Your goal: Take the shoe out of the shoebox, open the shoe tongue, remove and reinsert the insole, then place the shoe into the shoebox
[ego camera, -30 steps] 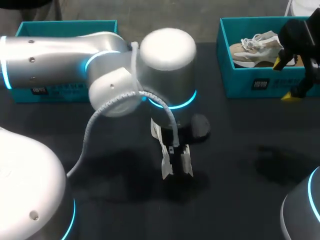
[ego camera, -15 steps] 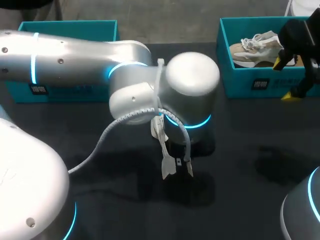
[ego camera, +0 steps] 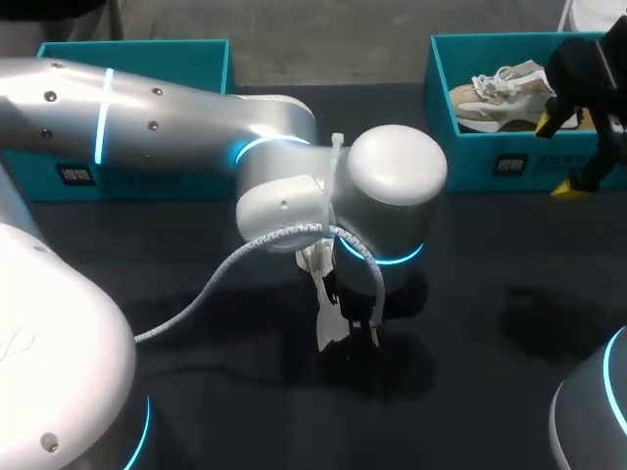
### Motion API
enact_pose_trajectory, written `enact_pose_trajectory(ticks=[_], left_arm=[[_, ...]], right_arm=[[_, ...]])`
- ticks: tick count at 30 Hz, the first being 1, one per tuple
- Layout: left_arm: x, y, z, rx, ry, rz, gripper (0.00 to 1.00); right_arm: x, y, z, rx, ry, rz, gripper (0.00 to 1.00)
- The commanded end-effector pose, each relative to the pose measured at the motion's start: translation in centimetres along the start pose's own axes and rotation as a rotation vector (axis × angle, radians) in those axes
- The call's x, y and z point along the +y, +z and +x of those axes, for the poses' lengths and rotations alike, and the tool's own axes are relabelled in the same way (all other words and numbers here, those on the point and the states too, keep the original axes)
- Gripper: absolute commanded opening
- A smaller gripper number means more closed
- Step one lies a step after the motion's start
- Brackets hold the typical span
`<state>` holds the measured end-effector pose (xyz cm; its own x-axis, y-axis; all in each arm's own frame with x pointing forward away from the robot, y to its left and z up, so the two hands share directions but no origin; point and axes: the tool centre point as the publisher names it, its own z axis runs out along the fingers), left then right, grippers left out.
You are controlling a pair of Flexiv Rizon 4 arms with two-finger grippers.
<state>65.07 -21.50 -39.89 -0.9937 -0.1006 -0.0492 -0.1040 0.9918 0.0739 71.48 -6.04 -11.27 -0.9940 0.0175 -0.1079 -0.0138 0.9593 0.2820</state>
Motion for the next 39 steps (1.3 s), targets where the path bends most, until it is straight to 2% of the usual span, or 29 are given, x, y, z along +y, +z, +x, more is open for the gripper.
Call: enact_pose_trajectory(ticks=[1, 4, 6, 7, 12, 16, 20, 25, 32, 39], left_arm=[[0.4, 0.5, -0.2, 0.021, -0.001, 0.004, 0.49], [0.5, 0.8, -0.1, 0.031, 0.006, -0.005, 0.36], [0.5, 0.9, 0.0, 0.047, 0.013, -0.001, 0.05], [0.6, 0.9, 0.0, 0.052, 0.013, 0.002, 0.0], [1.1, 0.4, 0.3, 0.077, 0.011, -0.005, 0.0], [1.9, -1.2, 0.0, 0.099, -0.012, -0.012, 0.0], [2.7, -4.1, -0.5, 0.097, -0.026, 0.012, 0.0], [3.2, -7.9, -1.4, 0.094, -0.06, -0.019, 0.0], [4.1, -13.4, -2.6, 0.123, -0.068, 0.006, 0.0], [4.7, -18.5, -3.6, 0.084, -0.03, 0.013, 0.0]], right_arm=[[0.1, 0.0, -0.2, 0.005, 0.001, 0.004, 1.0], [0.1, 0.0, -0.2, 0.005, 0.001, 0.004, 1.0], [0.1, 0.0, -0.2, 0.005, 0.001, 0.004, 1.0], [0.1, 0.0, -0.2, 0.005, 0.001, 0.004, 1.0], [0.1, 0.0, -0.2, 0.005, 0.001, 0.004, 1.0], [0.1, 0.0, -0.2, 0.005, 0.001, 0.004, 1.0], [0.1, 0.0, -0.2, 0.005, 0.001, 0.004, 1.0], [0.1, 0.0, -0.2, 0.005, 0.001, 0.004, 1.0], [0.1, 0.0, -0.2, 0.005, 0.001, 0.004, 1.0], [0.1, 0.0, -0.2, 0.005, 0.001, 0.004, 1.0]])
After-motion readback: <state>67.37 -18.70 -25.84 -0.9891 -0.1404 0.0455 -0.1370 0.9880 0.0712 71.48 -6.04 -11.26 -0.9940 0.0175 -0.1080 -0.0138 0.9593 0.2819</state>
